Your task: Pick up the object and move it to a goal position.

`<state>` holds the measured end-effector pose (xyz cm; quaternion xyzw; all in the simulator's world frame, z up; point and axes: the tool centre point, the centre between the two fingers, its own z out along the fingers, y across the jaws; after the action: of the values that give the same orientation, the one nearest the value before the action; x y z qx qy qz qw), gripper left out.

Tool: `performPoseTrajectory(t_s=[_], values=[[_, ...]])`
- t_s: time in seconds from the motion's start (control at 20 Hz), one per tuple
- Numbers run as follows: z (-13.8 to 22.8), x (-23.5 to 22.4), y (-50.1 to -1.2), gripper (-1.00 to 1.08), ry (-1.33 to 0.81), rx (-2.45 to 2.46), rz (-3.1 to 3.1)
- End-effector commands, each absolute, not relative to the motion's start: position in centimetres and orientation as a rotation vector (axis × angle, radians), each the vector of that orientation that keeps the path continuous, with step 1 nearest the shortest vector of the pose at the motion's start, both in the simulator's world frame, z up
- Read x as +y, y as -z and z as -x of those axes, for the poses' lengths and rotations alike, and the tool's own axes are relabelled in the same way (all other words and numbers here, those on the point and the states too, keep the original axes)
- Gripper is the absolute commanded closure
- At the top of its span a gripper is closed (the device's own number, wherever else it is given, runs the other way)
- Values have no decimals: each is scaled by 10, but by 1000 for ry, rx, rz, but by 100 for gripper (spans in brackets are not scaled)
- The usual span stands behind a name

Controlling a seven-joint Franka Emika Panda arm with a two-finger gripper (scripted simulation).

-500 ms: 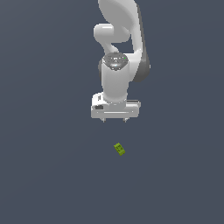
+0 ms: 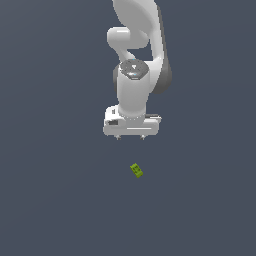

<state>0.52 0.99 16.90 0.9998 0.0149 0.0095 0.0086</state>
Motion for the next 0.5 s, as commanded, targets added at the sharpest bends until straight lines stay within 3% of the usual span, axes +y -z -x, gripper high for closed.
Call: performPoseTrajectory(t_s=[0.0, 0.45], values=[[-5, 9, -170, -92, -30, 42, -3120], [-14, 12, -161, -92, -26, 133, -3117]])
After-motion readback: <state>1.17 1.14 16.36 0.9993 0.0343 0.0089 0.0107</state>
